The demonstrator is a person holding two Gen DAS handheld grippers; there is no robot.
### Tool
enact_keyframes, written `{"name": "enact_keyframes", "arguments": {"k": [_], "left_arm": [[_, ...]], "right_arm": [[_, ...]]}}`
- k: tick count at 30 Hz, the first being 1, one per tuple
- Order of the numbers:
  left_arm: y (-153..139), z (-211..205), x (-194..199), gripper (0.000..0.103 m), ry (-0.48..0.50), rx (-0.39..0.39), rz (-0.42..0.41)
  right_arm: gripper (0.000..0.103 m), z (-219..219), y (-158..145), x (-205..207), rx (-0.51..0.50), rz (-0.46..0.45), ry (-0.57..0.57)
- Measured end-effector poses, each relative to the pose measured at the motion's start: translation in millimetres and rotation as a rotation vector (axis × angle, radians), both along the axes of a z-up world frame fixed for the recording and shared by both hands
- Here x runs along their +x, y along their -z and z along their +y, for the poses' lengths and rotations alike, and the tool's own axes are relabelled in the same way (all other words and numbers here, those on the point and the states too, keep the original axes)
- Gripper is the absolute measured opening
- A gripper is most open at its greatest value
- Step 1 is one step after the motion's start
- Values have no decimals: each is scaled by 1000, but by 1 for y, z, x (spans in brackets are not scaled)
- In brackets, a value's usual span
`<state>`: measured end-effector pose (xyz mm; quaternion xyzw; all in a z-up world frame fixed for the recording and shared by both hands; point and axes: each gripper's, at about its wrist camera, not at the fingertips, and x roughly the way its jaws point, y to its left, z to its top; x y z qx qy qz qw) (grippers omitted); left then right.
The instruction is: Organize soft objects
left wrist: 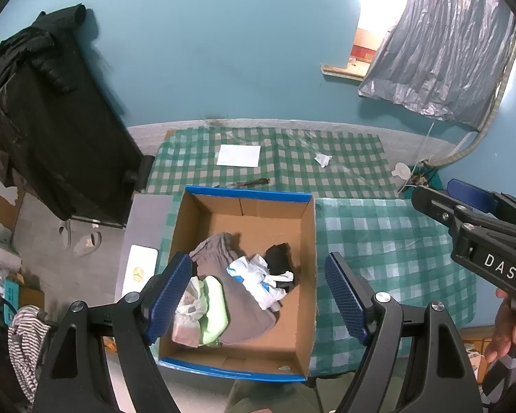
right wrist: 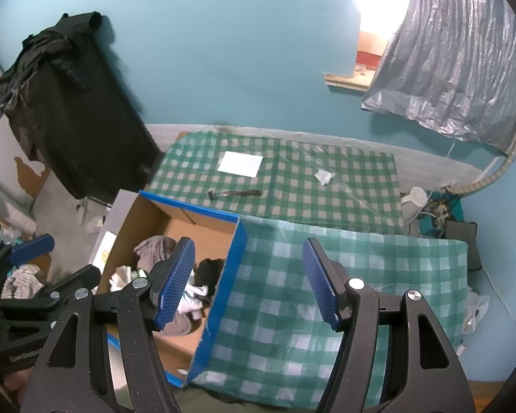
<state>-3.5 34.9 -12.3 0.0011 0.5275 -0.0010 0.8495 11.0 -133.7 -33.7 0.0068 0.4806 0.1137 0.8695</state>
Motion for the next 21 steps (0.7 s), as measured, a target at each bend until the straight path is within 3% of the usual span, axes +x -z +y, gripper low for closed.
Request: {"name": "enact_keyframes", "arguments": {"k": [21], "left_arm": [[4, -1, 5, 81, -7, -2, 4]], "right_arm": [[64, 4, 0, 6, -4, 4, -12]]}}
